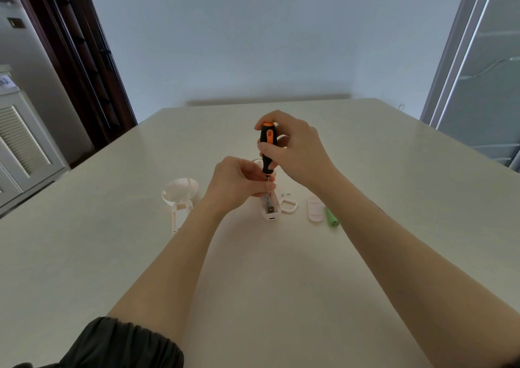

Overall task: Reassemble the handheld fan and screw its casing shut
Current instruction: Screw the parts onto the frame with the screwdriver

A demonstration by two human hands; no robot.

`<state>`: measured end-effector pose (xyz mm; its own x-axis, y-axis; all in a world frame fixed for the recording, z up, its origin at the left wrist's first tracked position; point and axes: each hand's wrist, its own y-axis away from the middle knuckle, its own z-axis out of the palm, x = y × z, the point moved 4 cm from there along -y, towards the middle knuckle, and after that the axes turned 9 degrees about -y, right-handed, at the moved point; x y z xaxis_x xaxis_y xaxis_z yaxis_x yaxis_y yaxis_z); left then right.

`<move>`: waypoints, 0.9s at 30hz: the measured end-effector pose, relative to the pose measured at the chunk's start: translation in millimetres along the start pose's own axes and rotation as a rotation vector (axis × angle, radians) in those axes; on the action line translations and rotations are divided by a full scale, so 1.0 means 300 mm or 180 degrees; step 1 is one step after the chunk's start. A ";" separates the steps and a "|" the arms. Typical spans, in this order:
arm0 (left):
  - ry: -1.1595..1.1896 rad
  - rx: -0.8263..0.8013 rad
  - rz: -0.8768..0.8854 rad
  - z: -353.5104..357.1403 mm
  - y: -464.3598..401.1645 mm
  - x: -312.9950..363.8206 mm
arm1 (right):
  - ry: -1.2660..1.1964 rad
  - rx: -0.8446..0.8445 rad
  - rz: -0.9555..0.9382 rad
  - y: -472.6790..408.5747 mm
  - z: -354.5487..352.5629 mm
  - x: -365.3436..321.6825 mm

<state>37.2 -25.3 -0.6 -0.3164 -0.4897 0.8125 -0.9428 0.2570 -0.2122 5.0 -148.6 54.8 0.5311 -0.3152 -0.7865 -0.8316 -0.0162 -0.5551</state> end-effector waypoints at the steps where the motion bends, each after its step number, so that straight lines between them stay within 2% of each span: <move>1: -0.0010 -0.0010 0.0004 -0.002 0.000 -0.001 | 0.0087 0.0000 -0.0051 -0.001 -0.001 -0.002; 7: -0.0042 -0.0131 0.0051 -0.007 0.007 0.008 | 0.0393 0.0097 -0.0231 -0.003 0.026 -0.004; 18: 0.0293 0.0352 0.0220 -0.024 0.015 0.040 | 0.0461 0.0509 -0.0169 -0.010 0.039 0.023; 27: 0.0434 0.0163 0.0099 -0.015 -0.001 0.028 | 0.0050 -0.0143 0.0020 -0.002 0.030 0.000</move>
<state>35.4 -25.6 8.7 -0.3317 -0.3635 0.8705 -0.9380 0.2258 -0.2631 7.1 -140.1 52.7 0.5235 -0.3302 -0.7855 -0.8416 -0.0566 -0.5371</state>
